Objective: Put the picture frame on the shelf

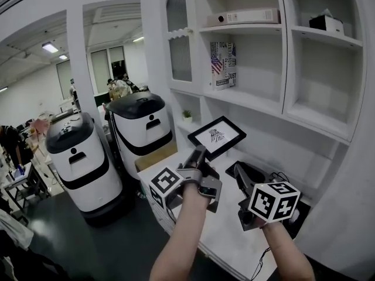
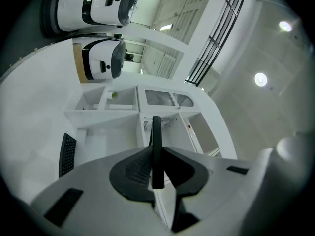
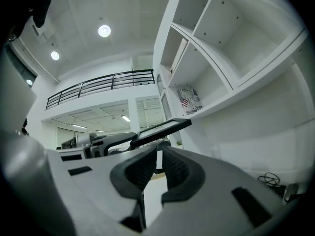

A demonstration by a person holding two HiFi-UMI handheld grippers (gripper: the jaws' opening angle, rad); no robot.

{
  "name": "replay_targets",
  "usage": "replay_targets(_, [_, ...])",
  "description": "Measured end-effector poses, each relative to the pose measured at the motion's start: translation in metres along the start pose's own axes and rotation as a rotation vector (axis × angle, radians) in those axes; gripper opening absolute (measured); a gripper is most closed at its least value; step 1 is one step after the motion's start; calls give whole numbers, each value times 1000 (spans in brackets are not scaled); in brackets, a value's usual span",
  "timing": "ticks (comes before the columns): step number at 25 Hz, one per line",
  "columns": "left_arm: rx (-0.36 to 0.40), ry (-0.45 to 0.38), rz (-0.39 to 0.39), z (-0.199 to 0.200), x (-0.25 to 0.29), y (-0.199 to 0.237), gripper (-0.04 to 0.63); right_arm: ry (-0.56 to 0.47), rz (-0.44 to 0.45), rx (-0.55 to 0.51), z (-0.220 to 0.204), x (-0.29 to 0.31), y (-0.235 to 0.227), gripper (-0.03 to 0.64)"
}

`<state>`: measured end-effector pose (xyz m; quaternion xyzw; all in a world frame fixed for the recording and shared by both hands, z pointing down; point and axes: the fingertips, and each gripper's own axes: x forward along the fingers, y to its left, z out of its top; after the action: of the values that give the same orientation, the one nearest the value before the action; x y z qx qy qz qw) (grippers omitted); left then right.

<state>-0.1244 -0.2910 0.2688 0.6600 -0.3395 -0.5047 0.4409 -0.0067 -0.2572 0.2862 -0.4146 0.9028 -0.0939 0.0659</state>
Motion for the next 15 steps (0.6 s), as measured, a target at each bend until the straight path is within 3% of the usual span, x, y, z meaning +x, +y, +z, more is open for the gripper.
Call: replay_targets(15, [37, 32, -26, 51, 84, -22, 64, -17, -81, -77, 34, 67, -12, 18])
